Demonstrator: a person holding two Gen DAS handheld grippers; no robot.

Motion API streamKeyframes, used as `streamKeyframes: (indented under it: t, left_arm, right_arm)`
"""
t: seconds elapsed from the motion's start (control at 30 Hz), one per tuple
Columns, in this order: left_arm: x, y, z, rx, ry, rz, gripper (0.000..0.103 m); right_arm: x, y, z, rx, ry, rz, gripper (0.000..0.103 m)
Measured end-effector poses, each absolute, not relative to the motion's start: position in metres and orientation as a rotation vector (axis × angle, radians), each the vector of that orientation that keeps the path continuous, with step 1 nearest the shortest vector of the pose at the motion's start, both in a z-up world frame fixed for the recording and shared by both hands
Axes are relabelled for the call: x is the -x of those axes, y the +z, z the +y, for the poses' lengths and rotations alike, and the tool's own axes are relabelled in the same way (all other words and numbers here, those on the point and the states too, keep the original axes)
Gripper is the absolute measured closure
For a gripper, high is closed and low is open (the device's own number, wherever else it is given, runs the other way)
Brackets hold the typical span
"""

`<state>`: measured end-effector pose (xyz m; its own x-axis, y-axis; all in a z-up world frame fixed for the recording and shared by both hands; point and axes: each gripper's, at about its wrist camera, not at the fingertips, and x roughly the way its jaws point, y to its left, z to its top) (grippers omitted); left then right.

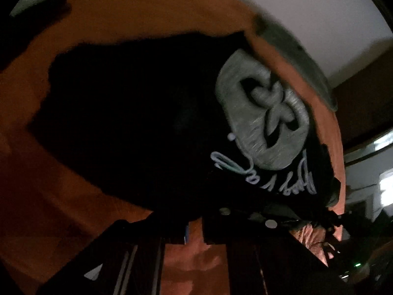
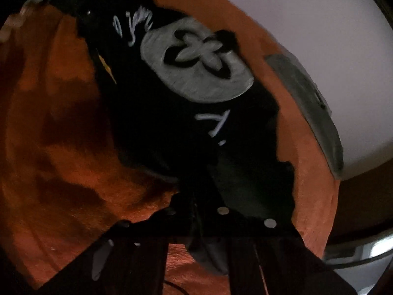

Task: Fold clothes

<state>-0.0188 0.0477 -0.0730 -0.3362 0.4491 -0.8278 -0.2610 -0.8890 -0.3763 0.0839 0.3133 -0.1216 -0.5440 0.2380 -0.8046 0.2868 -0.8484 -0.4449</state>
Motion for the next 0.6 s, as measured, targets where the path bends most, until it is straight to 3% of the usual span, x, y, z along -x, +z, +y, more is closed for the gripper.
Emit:
streamKeyframes:
  t: [0.4, 0.47, 0.6]
  left_arm:
    - [-0.052, 0.168, 0.054, 0.888, 2.257, -0.153, 0.098]
    - [-0.041, 0.181, 0.065, 0.871, 2.312, -0.081, 0.098]
    - [0.048, 0.141, 0.099, 1.109, 2.346, 0.036, 0.094]
  right_arm:
    - [-0.092, 0.101, 0.388, -1.287, -2.862, 0.157, 0.100]
    - [-0.084, 0.130, 0.404, -1.291, -2.864, 0.050, 0.100]
    - [-0.012, 0.112, 0.451, -1.452, -2.806, -0.062, 0.100]
